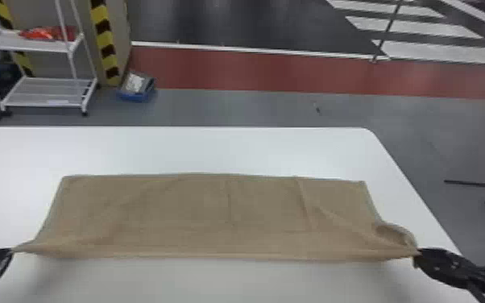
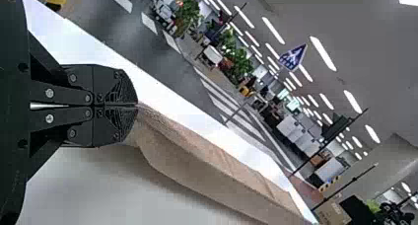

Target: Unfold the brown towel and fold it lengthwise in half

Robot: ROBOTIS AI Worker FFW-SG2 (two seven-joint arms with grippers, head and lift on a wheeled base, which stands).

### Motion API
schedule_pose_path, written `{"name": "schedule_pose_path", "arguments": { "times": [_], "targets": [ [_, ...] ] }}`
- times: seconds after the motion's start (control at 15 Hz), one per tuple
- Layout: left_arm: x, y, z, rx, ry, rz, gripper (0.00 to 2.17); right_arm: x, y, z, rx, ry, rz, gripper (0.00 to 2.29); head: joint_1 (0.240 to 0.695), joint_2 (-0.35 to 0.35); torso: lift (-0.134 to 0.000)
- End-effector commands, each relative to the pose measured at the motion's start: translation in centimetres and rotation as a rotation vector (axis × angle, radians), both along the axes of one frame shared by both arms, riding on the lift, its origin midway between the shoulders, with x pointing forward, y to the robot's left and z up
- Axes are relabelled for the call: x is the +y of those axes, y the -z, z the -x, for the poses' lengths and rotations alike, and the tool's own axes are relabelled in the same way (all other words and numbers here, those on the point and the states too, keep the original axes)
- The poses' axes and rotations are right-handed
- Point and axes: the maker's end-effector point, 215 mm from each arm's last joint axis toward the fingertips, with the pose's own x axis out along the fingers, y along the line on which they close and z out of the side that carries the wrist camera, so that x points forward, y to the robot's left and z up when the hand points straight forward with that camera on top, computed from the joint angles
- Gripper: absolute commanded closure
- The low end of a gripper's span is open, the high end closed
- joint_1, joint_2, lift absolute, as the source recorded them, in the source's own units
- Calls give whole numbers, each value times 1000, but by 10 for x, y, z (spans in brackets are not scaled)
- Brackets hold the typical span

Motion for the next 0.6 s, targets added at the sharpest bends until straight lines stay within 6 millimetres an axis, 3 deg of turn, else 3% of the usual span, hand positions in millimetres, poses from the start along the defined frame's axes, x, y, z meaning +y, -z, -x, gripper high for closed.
{"name": "schedule_pose_path", "arguments": {
  "times": [0.0, 0.13, 0.27, 0.53],
  "targets": [
    [3, 4, -3, 13, 9, -20, 1224, 2, 8, -2, 35, -7, 26, 1652, 695, -139, -119],
    [-3, 4, -6, 11, 23, -24, 1224, 6, 11, -7, 50, -11, 40, 1639, 695, -133, -119],
    [-9, 6, -10, 17, 35, -30, 1224, 10, 12, -11, 64, -4, 28, 1440, 695, -134, -119],
    [-14, 13, -8, 40, 62, -55, 1231, 10, 16, -11, 80, -4, 45, 1443, 695, -136, -119]
  ]
}}
